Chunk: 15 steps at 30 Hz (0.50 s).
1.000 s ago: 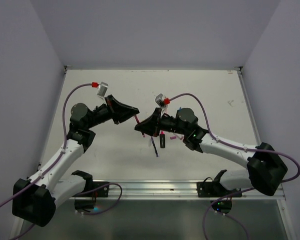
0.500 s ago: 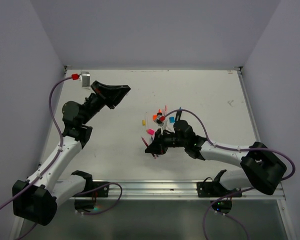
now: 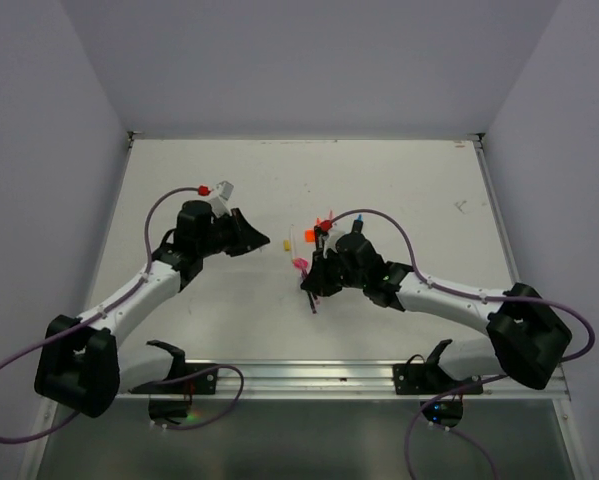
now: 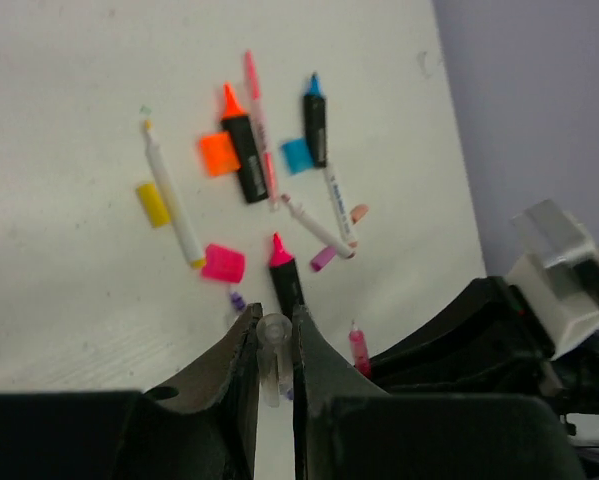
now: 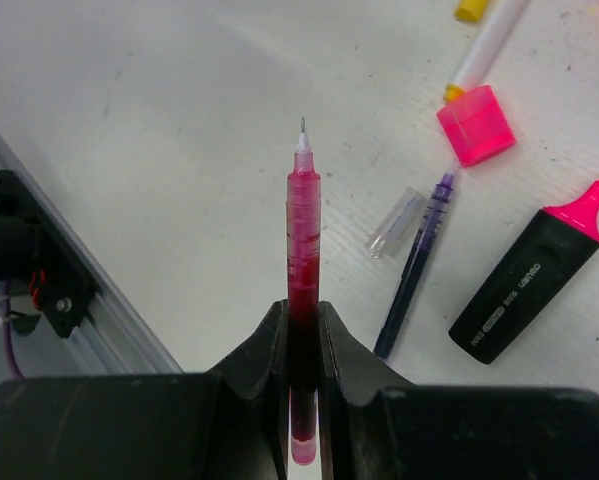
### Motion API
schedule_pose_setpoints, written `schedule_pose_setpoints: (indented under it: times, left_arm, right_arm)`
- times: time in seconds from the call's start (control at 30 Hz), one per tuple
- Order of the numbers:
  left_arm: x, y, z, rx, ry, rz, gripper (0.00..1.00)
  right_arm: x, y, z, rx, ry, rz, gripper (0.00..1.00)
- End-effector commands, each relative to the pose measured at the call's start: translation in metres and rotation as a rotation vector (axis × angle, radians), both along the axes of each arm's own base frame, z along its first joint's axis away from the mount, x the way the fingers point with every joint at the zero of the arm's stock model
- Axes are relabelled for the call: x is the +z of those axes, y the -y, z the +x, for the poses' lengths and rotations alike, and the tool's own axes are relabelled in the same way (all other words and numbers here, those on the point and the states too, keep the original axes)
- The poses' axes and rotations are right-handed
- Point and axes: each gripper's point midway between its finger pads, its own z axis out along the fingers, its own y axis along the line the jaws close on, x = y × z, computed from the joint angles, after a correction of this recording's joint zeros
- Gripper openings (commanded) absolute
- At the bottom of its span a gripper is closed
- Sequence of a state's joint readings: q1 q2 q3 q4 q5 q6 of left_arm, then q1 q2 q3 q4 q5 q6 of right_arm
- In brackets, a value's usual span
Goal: Open the pen caps
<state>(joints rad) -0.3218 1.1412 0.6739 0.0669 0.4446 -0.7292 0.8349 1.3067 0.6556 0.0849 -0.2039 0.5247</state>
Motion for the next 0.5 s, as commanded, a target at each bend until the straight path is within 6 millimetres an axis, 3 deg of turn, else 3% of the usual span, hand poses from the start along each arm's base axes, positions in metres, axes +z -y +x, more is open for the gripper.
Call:
schedule_pose_setpoints:
  times: [0.0, 0.27, 0.47]
  left_arm:
    - [-0.058, -0.001, -0.021, 0.0, -0.194, 0.124, 0.08]
    - [-0.118, 0.017, -0.035, -0.001, -0.377, 0.25, 0.09]
    - [-0.135, 0.02, -0.035, 0.011, -0.417, 0.291, 0.11]
  right_arm:
    - [-0.007, 0.001, 0.014, -0.091, -0.024, -0.074, 0.0]
    - [-0.036, -0.011, 0.02, -0.16, -0.095, -0.161, 0.0]
    - [-0.047, -0.027, 0.018, -0.167, -0.13, -0.161, 0.0]
